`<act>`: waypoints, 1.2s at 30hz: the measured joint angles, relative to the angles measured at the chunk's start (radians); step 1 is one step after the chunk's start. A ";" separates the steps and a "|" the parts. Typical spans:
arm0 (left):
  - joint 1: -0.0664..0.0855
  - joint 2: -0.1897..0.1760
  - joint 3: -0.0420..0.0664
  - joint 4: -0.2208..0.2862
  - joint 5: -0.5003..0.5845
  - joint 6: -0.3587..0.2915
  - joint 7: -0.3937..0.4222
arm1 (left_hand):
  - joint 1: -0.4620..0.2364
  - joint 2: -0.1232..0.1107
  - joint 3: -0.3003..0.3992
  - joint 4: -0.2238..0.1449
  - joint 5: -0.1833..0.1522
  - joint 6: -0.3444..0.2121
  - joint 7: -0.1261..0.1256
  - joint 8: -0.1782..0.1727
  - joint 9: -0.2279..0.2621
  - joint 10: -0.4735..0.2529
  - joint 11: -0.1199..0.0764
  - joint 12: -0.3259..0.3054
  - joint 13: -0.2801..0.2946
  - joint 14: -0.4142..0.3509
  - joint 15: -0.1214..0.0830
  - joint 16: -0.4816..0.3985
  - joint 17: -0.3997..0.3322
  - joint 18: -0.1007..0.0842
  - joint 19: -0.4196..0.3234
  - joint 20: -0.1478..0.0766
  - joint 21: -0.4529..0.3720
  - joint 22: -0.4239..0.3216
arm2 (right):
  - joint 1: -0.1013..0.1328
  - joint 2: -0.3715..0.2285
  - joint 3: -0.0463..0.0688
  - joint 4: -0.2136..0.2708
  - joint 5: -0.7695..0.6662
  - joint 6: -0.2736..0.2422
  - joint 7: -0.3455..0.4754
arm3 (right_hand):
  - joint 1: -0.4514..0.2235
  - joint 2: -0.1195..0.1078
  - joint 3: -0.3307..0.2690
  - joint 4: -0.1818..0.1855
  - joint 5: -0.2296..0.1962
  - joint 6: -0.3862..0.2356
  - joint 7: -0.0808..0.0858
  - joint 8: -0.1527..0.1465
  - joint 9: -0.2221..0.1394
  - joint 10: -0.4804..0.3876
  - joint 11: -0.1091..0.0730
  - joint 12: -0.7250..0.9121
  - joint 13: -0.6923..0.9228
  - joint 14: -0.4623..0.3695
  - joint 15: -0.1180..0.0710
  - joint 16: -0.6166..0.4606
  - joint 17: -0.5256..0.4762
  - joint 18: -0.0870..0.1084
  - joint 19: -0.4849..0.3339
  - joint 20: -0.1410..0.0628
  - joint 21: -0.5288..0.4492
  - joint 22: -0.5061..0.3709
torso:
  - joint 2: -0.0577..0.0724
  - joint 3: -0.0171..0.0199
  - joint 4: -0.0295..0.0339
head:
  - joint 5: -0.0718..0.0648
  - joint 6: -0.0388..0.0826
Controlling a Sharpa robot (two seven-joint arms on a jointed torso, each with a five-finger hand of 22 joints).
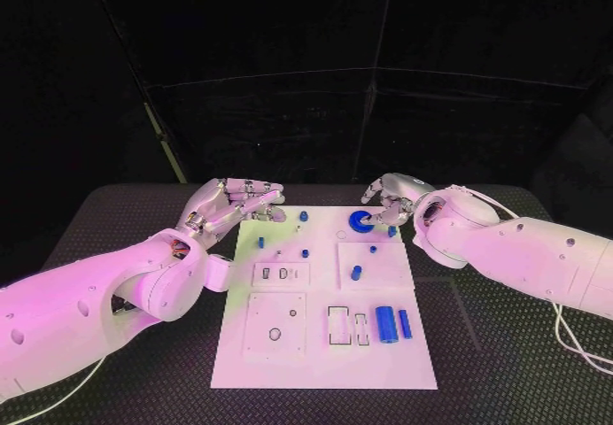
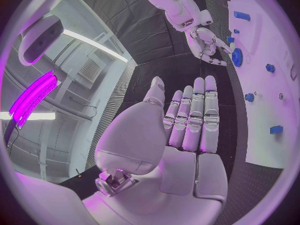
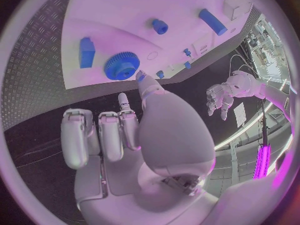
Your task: Assemble the parts on the task board
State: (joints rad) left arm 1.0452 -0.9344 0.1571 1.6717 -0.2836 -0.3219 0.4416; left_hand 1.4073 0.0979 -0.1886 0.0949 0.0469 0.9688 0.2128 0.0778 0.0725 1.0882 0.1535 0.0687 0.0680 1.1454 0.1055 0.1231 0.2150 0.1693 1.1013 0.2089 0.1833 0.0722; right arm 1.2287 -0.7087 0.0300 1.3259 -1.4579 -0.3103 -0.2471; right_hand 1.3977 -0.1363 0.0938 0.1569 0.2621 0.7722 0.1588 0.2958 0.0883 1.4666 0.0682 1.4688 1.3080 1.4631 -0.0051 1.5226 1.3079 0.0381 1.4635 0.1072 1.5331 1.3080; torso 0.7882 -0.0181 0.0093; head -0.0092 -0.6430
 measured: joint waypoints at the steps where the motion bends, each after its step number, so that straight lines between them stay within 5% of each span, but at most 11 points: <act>1: 0.000 0.000 0.000 0.000 0.000 0.000 0.000 | 0.000 0.000 0.000 0.000 0.000 0.000 0.000 0.000 0.000 0.000 0.000 0.000 0.000 0.000 0.000 0.000 0.000 0.000 0.000 0.000 0.000 0.000 | 0.000 0.001 0.000 -0.003 -0.004 0.004 -0.002 | 0.000 0.000 0.003 -0.003 0.000 0.004 0.000 0.003 0.000 0.000 0.000 0.002 0.000 0.000 0.000 0.000 0.000 0.000 0.000 0.000 0.000 0.000 | 0.000 -0.0001 -0.0002 | 0.000 -0.001; 24: 0.000 0.004 0.000 -0.004 0.000 0.002 0.000 | 0.004 0.004 0.003 -0.003 0.000 0.000 0.000 0.000 0.000 0.000 0.000 0.000 0.000 0.000 0.000 -0.004 -0.001 0.000 0.008 0.000 0.000 0.000 | -0.009 0.035 0.000 -0.038 -0.042 0.081 -0.025 | 0.000 0.000 0.005 -0.005 -0.005 0.006 -0.001 0.006 0.000 0.000 0.000 0.002 0.000 0.000 0.000 0.000 0.000 0.000 0.000 0.000 0.000 0.000 | -0.001 0.0009 -0.0011 | -0.002 -0.011; 36: 0.000 0.004 0.000 -0.004 0.000 0.002 -0.001 | 0.004 0.004 0.003 -0.003 0.000 0.000 0.000 0.000 0.000 0.000 0.000 0.000 0.000 0.000 0.000 -0.004 -0.001 0.000 0.007 0.000 0.000 0.000 | -0.008 0.049 0.001 -0.062 -0.044 0.089 -0.024 | -0.017 0.027 0.021 -0.015 -0.009 0.021 0.002 0.018 -0.003 0.000 0.000 0.002 0.000 0.000 0.000 0.000 0.000 0.000 0.000 0.000 0.004 0.000 | -0.002 0.0008 -0.0010 | 0.001 -0.015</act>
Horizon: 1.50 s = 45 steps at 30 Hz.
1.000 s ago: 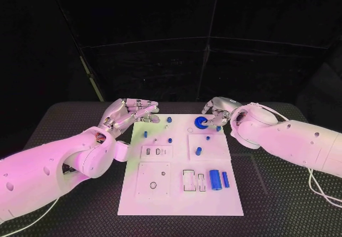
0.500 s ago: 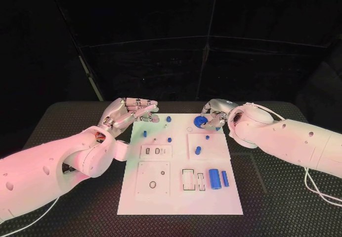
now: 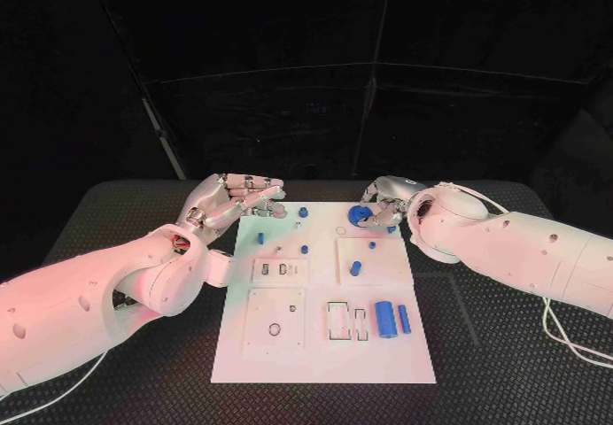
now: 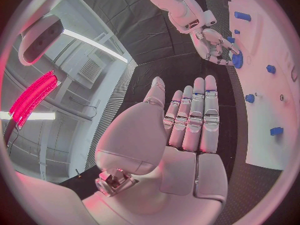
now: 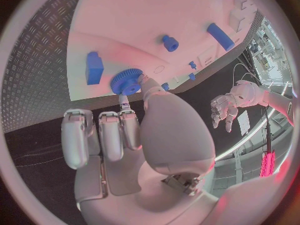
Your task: Assemble the parts on the task board
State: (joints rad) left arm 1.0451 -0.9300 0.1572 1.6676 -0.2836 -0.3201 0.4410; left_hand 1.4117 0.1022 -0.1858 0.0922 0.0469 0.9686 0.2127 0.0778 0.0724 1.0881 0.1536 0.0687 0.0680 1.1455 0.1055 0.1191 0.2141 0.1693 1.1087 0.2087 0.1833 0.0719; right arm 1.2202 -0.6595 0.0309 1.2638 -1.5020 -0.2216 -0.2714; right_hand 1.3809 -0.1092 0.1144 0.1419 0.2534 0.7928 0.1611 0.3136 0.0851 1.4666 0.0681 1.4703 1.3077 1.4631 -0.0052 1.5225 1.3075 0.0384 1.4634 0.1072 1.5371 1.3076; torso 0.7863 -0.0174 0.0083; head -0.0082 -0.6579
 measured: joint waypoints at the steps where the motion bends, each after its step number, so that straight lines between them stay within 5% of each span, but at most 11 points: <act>1: 0.000 0.000 0.000 0.000 0.000 0.000 0.000 | 0.000 0.000 0.000 0.000 0.000 0.000 0.000 0.000 0.000 0.000 0.000 0.000 0.000 0.000 0.000 0.000 0.000 0.000 0.002 -0.002 0.000 0.000 | 0.000 0.001 0.000 -0.001 0.000 0.000 0.000 | -0.002 0.002 0.002 -0.002 0.000 0.007 -0.001 0.000 0.000 0.000 0.000 0.000 0.000 0.000 0.000 0.000 0.000 0.000 0.000 0.000 0.000 0.000 | 0.000 0.0000 0.0000 | 0.000 -0.001; 16: 0.000 0.000 0.000 0.000 0.000 0.001 0.000 | 0.000 0.000 0.000 0.000 0.000 0.000 0.000 0.000 0.000 0.000 0.000 0.000 0.000 0.000 0.000 0.000 0.000 0.000 0.003 -0.003 0.000 0.000 | 0.003 0.008 0.002 -0.010 -0.001 0.010 0.001 | -0.024 0.041 0.037 -0.037 -0.002 0.089 -0.012 0.006 -0.014 0.000 0.000 0.000 0.000 0.000 0.000 0.000 0.000 0.000 0.000 0.000 0.000 0.000 | 0.000 0.0005 0.0000 | 0.002 -0.006; 27: 0.000 0.000 0.000 0.002 0.000 0.007 -0.001 | 0.005 0.005 0.000 -0.006 0.000 0.000 0.000 -0.004 0.000 -0.004 0.004 0.000 -0.001 0.000 0.000 -0.004 -0.001 0.000 0.003 -0.003 0.000 -0.001 | 0.003 0.013 0.003 -0.006 -0.045 0.012 -0.006 | -0.024 0.043 0.068 -0.069 -0.035 0.114 -0.018 -0.010 -0.021 -0.004 -0.004 0.000 0.000 0.004 -0.004 0.004 0.000 0.000 0.004 -0.004 0.004 0.000 | 0.000 0.0005 0.0000 | 0.001 -0.009; 45: 0.000 -0.005 0.000 0.002 0.000 0.014 -0.002 | 0.009 0.009 0.003 -0.008 0.000 0.000 0.000 -0.004 0.000 -0.004 0.004 0.000 -0.001 -0.004 0.003 -0.008 -0.002 0.000 0.003 -0.003 0.000 -0.003 | -0.020 -0.027 0.000 0.174 -0.252 -0.126 -0.017 | -0.023 0.045 0.095 -0.082 -0.042 0.126 -0.016 -0.022 -0.022 0.000 -0.008 0.004 0.000 0.004 -0.004 0.004 0.000 0.000 0.004 -0.004 0.008 0.000 | -0.001 -0.0001 0.0021 | 0.011 -0.008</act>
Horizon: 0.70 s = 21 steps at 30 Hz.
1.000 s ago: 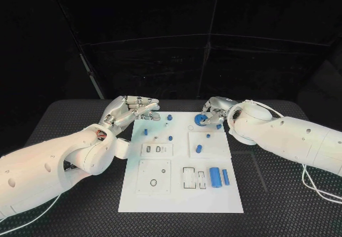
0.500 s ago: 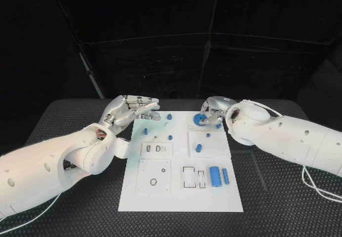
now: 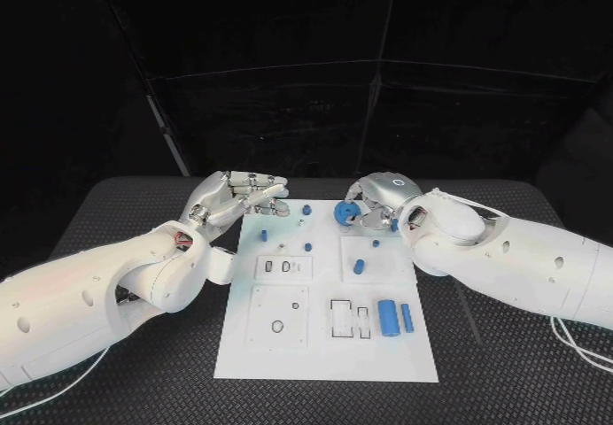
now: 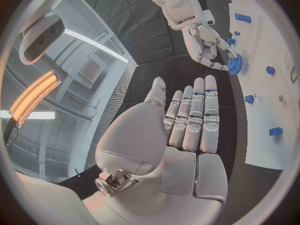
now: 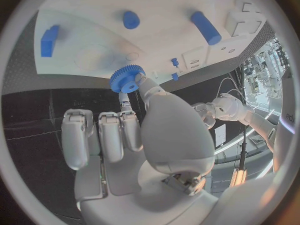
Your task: Assemble the parts on the task board
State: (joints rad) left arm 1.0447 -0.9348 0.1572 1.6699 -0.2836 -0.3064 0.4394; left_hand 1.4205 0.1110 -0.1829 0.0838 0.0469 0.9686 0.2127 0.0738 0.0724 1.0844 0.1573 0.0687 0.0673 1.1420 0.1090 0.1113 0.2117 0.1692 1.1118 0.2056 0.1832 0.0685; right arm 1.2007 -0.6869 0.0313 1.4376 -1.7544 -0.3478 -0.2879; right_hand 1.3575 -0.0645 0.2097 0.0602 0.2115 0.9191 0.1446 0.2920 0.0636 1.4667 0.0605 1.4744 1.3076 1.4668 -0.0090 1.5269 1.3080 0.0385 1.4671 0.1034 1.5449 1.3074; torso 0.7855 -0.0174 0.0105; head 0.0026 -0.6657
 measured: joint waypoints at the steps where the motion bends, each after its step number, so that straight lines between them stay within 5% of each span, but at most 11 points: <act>1: 0.000 -0.001 0.000 0.000 0.000 0.000 0.000 | 0.000 0.000 0.000 0.000 0.000 0.000 0.000 0.000 0.000 0.000 0.000 0.000 0.000 0.000 0.000 0.000 0.000 0.000 0.000 0.000 0.000 0.000 | 0.000 0.001 0.000 0.009 -0.007 -0.005 -0.002 | -0.001 0.001 0.002 -0.002 -0.001 0.002 0.002 -0.003 0.000 0.000 0.000 0.000 0.000 0.000 0.000 0.000 0.000 0.000 0.000 0.000 0.000 0.000 | 0.000 -0.0001 0.0000 | 0.001 0.000; 8: 0.000 -0.002 0.000 0.001 0.000 0.000 0.001 | 0.000 0.000 0.000 0.000 0.000 0.000 0.000 0.000 0.000 0.000 0.000 0.000 0.000 0.000 0.000 0.000 0.000 0.000 0.000 0.000 -0.004 -0.001 | 0.000 0.050 0.000 0.019 -0.043 -0.024 -0.015 | -0.006 0.006 0.005 0.000 -0.003 0.002 0.002 -0.006 0.000 0.000 0.000 0.000 0.000 -0.004 -0.004 0.000 0.000 -0.016 0.000 0.000 0.000 0.000 | 0.000 -0.0001 -0.0001 | 0.014 -0.001; 21: 0.000 0.001 0.000 -0.001 0.000 0.000 0.001 | 0.000 0.000 0.000 0.000 0.000 0.000 0.000 0.000 0.000 0.000 0.000 0.000 0.000 0.000 0.000 0.000 0.000 0.000 0.000 0.000 -0.004 -0.001 | 0.001 0.178 -0.001 -0.083 -0.069 -0.020 -0.022 | -0.010 0.002 0.010 -0.005 -0.005 0.003 0.002 -0.011 0.000 0.000 0.000 0.000 0.000 -0.004 -0.004 0.000 0.000 -0.016 0.000 0.000 0.000 0.000 | 0.002 0.0009 -0.0016 | 0.022 -0.009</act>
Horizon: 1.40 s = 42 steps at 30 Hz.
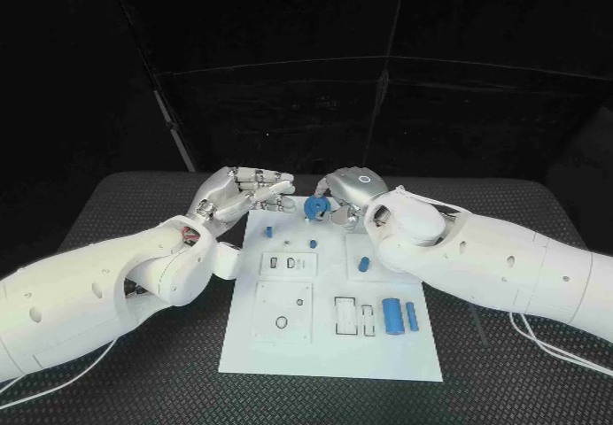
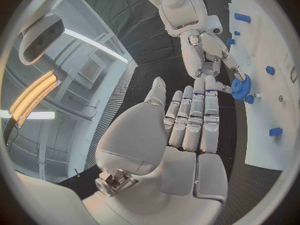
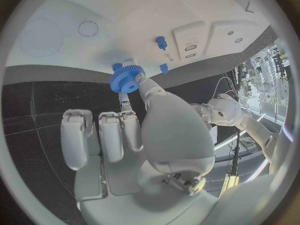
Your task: Assemble the parts on the task board
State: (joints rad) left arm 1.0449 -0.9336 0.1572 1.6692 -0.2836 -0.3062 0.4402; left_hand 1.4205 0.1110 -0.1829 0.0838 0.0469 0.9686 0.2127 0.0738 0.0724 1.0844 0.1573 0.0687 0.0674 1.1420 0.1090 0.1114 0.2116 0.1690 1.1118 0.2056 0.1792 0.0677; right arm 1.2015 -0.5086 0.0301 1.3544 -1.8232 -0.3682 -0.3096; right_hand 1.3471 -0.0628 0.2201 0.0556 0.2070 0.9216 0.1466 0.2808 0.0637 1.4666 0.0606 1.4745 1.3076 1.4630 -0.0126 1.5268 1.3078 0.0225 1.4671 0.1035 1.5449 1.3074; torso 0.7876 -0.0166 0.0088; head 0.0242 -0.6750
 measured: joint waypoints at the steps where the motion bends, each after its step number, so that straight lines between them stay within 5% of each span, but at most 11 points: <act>1: 0.000 0.000 0.000 0.000 0.000 0.000 0.000 | 0.000 0.000 0.000 0.000 0.000 0.000 0.000 0.000 0.000 0.000 0.000 0.000 0.000 0.000 0.000 0.000 0.000 0.000 0.000 0.000 0.000 0.000 | 0.000 0.007 0.000 -0.006 -0.001 0.001 0.000 | 0.000 0.000 0.002 0.000 0.000 0.000 0.000 0.000 0.000 0.000 0.000 0.000 0.000 0.000 0.000 0.000 0.000 0.000 0.000 0.000 0.000 0.000 | 0.000 0.0001 0.0000 | 0.001 -0.001; 9: 0.000 0.005 0.000 -0.001 0.000 0.000 0.000 | 0.000 0.000 0.000 0.000 0.000 0.000 0.000 0.000 0.000 0.000 0.000 0.000 0.000 0.000 0.000 0.000 0.000 0.000 0.000 0.000 0.000 0.000 | 0.000 0.055 -0.003 -0.056 -0.005 0.014 0.008 | -0.006 0.002 0.004 0.001 0.000 0.002 -0.002 -0.006 0.000 0.000 0.000 0.000 0.000 0.000 0.000 0.000 0.000 0.000 0.000 0.000 0.000 0.000 | 0.000 0.0009 0.0000 | 0.007 -0.007; 19: 0.000 0.007 0.000 -0.002 0.000 0.000 0.000 | 0.000 0.000 0.000 0.000 0.000 0.000 0.000 0.000 0.000 0.000 0.000 0.000 0.000 0.000 0.000 0.000 0.000 0.000 0.000 0.000 0.000 0.000 | 0.000 0.084 -0.026 -0.083 -0.007 0.042 0.020 | -0.012 -0.004 0.007 -0.002 -0.004 0.003 -0.003 -0.011 -0.002 0.000 0.000 0.000 0.000 0.000 0.000 0.000 0.000 0.000 0.000 0.000 0.000 0.000 | 0.000 0.0010 -0.0019 | 0.013 -0.013; 29: 0.000 0.008 0.000 -0.006 0.000 0.000 0.000 | 0.000 0.000 0.000 0.000 0.000 0.000 0.000 0.000 0.000 0.000 0.000 0.000 0.000 0.000 0.000 0.000 0.000 0.000 0.000 0.000 0.000 0.000 | 0.000 0.098 -0.029 -0.105 -0.007 0.069 0.027 | -0.023 -0.006 0.013 -0.002 -0.004 0.004 -0.005 -0.019 -0.001 0.000 0.000 0.000 0.000 0.000 0.000 0.000 0.000 0.000 0.000 0.000 0.000 0.000 | -0.001 0.0012 -0.0023 | 0.016 -0.018; 34: 0.000 0.008 0.000 -0.006 0.000 0.000 0.000 | 0.000 0.000 0.000 0.000 0.000 0.000 0.000 0.000 0.000 0.000 0.000 0.000 0.000 0.000 0.000 0.000 0.000 0.000 0.000 0.000 0.000 -0.001 | 0.000 0.103 -0.029 -0.111 -0.006 0.074 0.030 | -0.039 -0.014 0.022 -0.005 -0.040 -0.009 0.002 -0.050 0.003 0.000 0.000 -0.007 0.000 0.000 0.000 0.000 0.000 0.000 0.000 0.000 0.000 0.000 | -0.001 0.0012 -0.0023 | 0.016 -0.019; 42: 0.000 0.008 0.000 -0.006 0.000 0.000 0.000 | 0.000 0.000 0.000 0.000 0.000 0.000 0.000 0.000 0.000 0.000 0.000 0.000 0.000 0.000 0.000 0.000 0.000 0.000 0.000 0.000 0.000 -0.001 | 0.000 0.110 -0.031 -0.118 -0.002 0.077 0.035 | -0.104 -0.030 -0.001 0.011 -0.124 -0.189 0.009 -0.163 -0.005 0.000 0.000 -0.020 0.000 0.004 0.004 0.000 0.000 0.000 0.000 0.000 0.000 0.000 | -0.002 0.0011 -0.0023 | 0.018 -0.019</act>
State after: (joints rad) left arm 1.0453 -0.9256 0.1574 1.6629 -0.2836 -0.3066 0.4399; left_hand 1.4205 0.1110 -0.1829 0.0839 0.0469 0.9686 0.2127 0.0739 0.0724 1.0845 0.1572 0.0687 0.0676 1.1421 0.1090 0.1114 0.2118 0.1689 1.1118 0.2056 0.1792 0.0665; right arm 1.2014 -0.3989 -0.0004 1.2363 -1.8254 -0.2914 -0.2741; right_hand 1.2428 -0.0926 0.2191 0.0666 0.0832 0.7327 0.1553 0.1182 0.0587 1.4666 0.0607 1.4548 1.3075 1.4668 -0.0088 1.5268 1.3074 0.0228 1.4671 0.1035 1.5449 1.3073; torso 0.7858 -0.0155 0.0065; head 0.0422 -0.6941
